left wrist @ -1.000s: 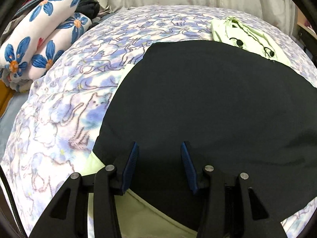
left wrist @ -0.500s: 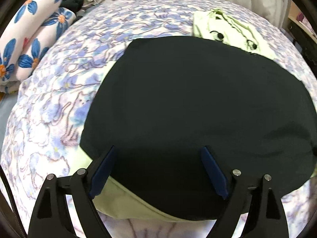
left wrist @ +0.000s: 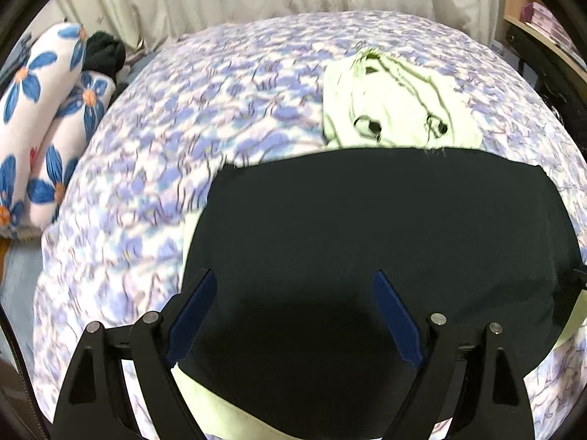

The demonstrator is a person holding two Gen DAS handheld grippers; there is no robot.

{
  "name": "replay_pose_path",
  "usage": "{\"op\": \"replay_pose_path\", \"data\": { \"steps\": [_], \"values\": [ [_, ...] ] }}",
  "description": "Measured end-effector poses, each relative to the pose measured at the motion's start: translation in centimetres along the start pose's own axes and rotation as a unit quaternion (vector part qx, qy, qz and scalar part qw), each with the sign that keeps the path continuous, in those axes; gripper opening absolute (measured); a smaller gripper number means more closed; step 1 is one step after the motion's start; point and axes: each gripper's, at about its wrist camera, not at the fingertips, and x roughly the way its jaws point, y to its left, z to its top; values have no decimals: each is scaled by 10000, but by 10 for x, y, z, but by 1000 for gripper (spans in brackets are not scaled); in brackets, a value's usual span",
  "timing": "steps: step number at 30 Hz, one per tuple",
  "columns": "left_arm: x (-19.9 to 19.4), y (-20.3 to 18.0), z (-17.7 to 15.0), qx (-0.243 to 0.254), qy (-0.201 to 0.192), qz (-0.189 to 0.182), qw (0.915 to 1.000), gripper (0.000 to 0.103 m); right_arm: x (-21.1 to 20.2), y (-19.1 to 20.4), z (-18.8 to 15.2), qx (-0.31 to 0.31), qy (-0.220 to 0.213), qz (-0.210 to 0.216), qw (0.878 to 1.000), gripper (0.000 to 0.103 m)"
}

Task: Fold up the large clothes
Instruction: 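Reach both tools to the green hood and grasp it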

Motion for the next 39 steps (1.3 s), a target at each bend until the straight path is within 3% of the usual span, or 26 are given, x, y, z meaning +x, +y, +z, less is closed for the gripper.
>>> {"op": "replay_pose_path", "data": {
  "steps": [4,12,17,20,24,36,37,39],
  "values": [
    [-8,-5,20,156,-191,-6,9997,86,-15,23,26,-328,-233,34,9992,60],
    [23,-19,77,347,-114,-94,9993,87,-11,61,111,-781,-656,225,9945,61],
    [74,-17,129,14,240,-209,9995,87,16,52,172,-316,-715,532,9955,61],
    [103,-19,155,-88,296,-76,9995,87,44,42,206,23,-705,676,9952,61],
    [145,-18,187,-342,399,-69,9986,87,77,28,234,372,-666,855,9934,61],
    [245,-16,227,-739,656,4,9951,87,155,19,292,889,-748,1370,9837,61],
    [250,-15,227,-775,630,-36,9950,85,158,21,296,886,-780,1422,9828,61],
    [254,-15,228,-803,506,-131,9954,70,165,26,302,855,-788,1495,9819,61]
  ]
}}
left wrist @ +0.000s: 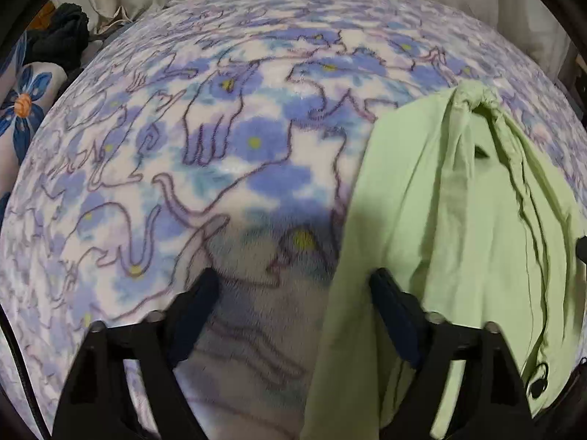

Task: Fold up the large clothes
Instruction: 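Reach both tools to the green hood and grasp it, then lift the hood with both tools and lay it over the folded jacket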

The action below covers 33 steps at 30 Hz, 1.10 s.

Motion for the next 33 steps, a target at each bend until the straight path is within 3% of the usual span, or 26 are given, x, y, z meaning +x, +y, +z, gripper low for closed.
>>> {"op": "replay_pose_path", "data": {
  "steps": [2,3,4,5,6,9,16,24,28,33],
  "values": [
    [0,-6,0,81,-55,-112,9999,46,12,6,5,-54,129,-102,9999,60],
    [-1,-13,1,183,-53,-176,9997,20,16,8,6,-98,175,-172,9996,57],
    [-3,-20,1,299,-52,-146,9994,3,19,12,6,-182,209,-230,9993,41],
    [-6,-28,1,445,-94,90,9989,2,23,19,6,-302,285,-311,9987,11],
    [-10,-36,1,573,-134,280,9979,1,23,23,5,-361,319,-346,9982,2],
    [-30,-40,0,541,-306,401,9973,0,5,41,0,-661,47,-424,9969,2],
    [-120,-1,-18,320,-856,96,9958,0,-91,71,-30,-1255,-787,17,9890,2],
    [-211,54,-112,89,-1032,-631,9926,0,-196,90,-125,-1909,-1322,627,9706,2],
    [-235,68,-163,-2,-1053,-991,9895,0,-225,86,-163,-2049,-1584,637,9638,2],
    [-250,77,-228,-145,-888,-1505,9845,0,-237,68,-204,-1980,-1400,405,9693,6]
  ]
}}
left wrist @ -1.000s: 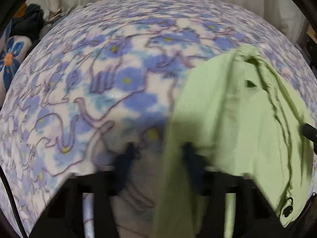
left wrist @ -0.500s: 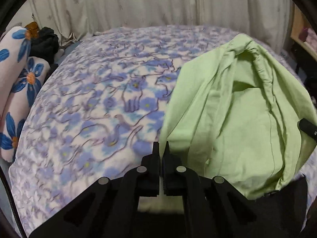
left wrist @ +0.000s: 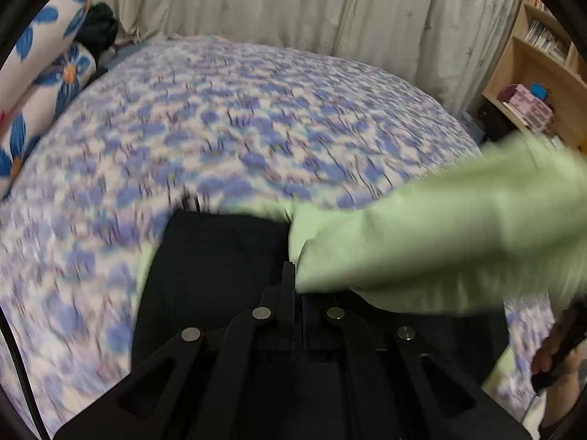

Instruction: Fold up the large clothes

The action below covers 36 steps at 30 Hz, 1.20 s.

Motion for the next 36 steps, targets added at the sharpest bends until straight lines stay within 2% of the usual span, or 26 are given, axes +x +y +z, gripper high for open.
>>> {"op": "replay_pose_path", "data": {
  "steps": [2,4,9,13,16,19,21,23,25,28,36],
  "values": [
    [-4,1,-26,29,103,-37,9999,1,-4,-1,-18,52,215,-82,9997,7],
    [-3,5,-49,-2,288,-73,9996,1,-8,-2,-44,121,594,-194,9980,15],
    [0,19,-97,-93,684,77,9976,2,-23,-5,-97,379,1220,-278,9914,19],
    [-7,19,-126,-135,881,-8,9960,12,-43,-3,-123,594,1420,-194,9879,38],
    [-16,9,-138,-82,913,-168,9957,25,-57,3,-131,665,1478,-79,9868,41],
    [-26,-4,-144,15,902,-343,9953,29,-71,16,-135,543,1512,-19,9870,42],
    [-34,-13,-146,38,877,-511,9948,35,-79,25,-137,517,1557,101,9864,42],
    [-41,-20,-146,43,817,-670,9944,52,-86,32,-137,538,1600,264,9853,42],
    [-48,-28,-145,65,685,-814,9943,62,-88,39,-136,505,1639,391,9844,42],
    [-44,-33,-140,-25,518,-927,9943,64,-79,43,-135,500,1650,394,9842,47],
    [25,-23,-126,-838,845,-1161,9861,63,-4,7,-138,1543,1811,568,9696,49]
  ]
}}
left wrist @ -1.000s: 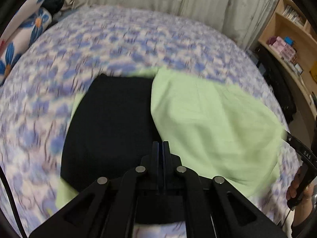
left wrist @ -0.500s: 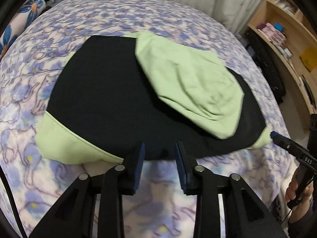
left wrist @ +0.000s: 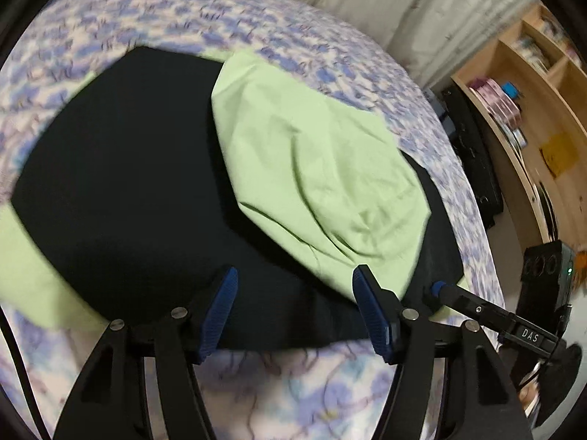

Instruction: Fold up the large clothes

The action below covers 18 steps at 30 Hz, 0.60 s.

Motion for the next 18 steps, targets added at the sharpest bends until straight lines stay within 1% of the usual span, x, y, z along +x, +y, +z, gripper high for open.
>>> {"op": "replay_pose_path", "data": {
  "steps": [2,4,5,6,7,8,9,10,11,12,13,14,15,16,17,18],
  "values": [
    [12,5,5,-131,6,-56,9999,63,13,-9,8,206,1,91,9997,49],
    [23,9,9,-218,-102,-82,9997,62,25,-15,15,337,-21,93,9994,49],
    [27,9,11,-232,-164,-96,9995,61,30,-18,18,416,-34,114,9991,49],
    [31,8,13,-284,-222,-126,9993,56,34,-19,20,469,-51,143,9988,49],
    [34,7,14,-332,-251,-185,9990,36,37,-19,22,497,-86,184,9986,49],
    [39,6,16,-424,-189,-384,9982,16,39,-19,23,484,-142,217,9985,48],
    [41,4,17,-486,-155,-434,9978,15,40,-16,23,389,-205,209,9988,45],
    [40,1,18,-473,-213,-339,9981,12,40,-10,22,231,-263,188,9992,19],
    [37,-5,17,-352,-278,-187,9988,8,37,-5,19,140,-350,153,9992,11],
    [31,-12,16,-178,-353,6,9992,7,32,-1,16,148,-443,180,9987,11],
    [26,-18,14,-41,-409,158,9990,6,27,1,12,192,-516,298,9980,9],
    [19,-21,11,68,-465,270,9985,6,21,2,4,279,-598,468,9967,8],
    [14,-22,10,125,-494,326,9982,6,20,1,-2,326,-615,481,9964,8],
    [11,-22,5,197,-530,478,9973,6,22,-1,-10,359,-582,410,9968,8],
    [11,-18,1,222,-504,625,9965,6,29,-6,-18,413,-487,247,9977,7],
    [15,-12,-3,203,-409,685,9966,6,37,-11,-23,464,-386,164,9980,6]
  ]
}}
